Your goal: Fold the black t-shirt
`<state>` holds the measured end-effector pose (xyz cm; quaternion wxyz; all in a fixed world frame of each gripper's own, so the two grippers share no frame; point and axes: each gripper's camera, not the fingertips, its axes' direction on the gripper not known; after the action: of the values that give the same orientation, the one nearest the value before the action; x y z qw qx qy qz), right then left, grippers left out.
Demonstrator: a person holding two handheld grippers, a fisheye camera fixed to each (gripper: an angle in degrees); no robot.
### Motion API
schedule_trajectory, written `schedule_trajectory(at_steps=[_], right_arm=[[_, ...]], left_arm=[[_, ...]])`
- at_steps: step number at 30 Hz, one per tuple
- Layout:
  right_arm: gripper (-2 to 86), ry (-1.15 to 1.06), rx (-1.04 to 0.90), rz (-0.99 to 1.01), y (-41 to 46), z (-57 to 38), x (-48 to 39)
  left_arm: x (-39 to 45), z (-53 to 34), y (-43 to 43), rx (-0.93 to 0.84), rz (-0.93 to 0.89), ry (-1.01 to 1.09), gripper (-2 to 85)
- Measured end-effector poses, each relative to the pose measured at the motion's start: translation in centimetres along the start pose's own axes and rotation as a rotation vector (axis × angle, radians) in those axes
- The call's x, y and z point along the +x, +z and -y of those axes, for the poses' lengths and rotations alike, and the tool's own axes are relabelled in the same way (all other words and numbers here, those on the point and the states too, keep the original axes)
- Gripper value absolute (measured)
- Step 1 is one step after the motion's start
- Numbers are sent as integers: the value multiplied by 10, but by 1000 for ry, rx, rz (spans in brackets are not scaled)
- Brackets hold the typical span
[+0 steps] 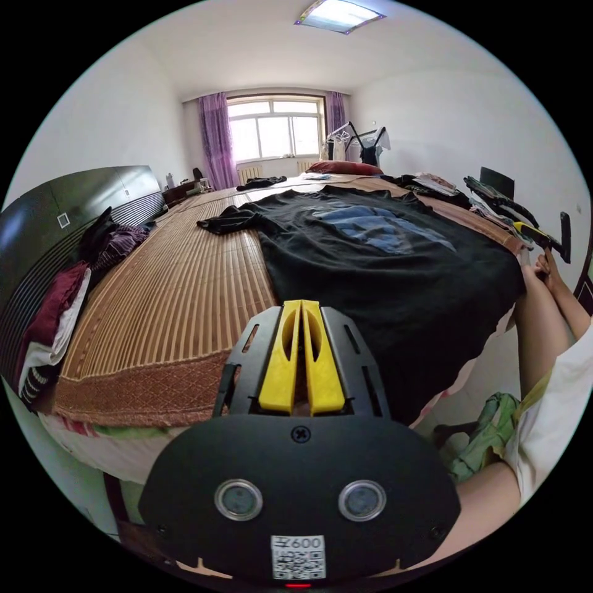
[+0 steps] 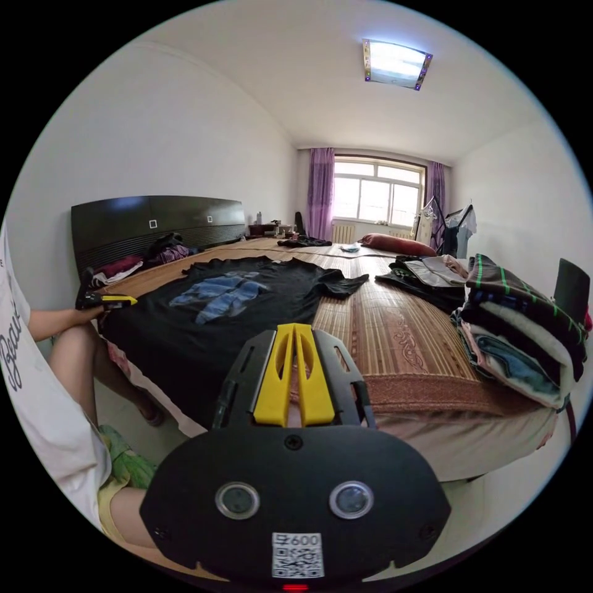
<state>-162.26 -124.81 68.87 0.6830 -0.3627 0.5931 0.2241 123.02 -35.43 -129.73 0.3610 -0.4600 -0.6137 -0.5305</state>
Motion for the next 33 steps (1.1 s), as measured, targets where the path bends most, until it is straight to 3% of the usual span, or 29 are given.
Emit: schedule_trajectory(at_steps=[5,10,12,14,16,18,20,24,27,30,33], right_arm=[[-8,3,4,-2,10,-11,-4],[-8,19,6,-6,21,-23,-7],[-8,21,13,-15,25,-29,-12],[-8,14,28,-49,28,-31,-17],[-7,-27,32,-96,30,-25,-26],[-4,-78,156,-141,23,-3,-46],[1,46,232,-143,20,25,-54],[59,80,309,38,51,72,-97],[88,1,232,144,110,107,-151],[111,-144,85,265,196,155,-216],[120,-223,-25,374,294,203,-284]], left_arm=[[72,-70,77,-20,13,16,3],[200,-136,151,-86,200,92,4],[262,-175,161,27,426,112,4],[291,-207,157,222,484,92,5],[301,-215,164,304,372,86,5],[299,-208,192,348,294,-7,5],[303,-201,227,341,257,-5,4],[354,-207,316,304,294,50,3],[396,-257,348,298,276,-38,3],[417,-267,319,323,303,-237,3],[420,-277,306,310,238,-175,3]])
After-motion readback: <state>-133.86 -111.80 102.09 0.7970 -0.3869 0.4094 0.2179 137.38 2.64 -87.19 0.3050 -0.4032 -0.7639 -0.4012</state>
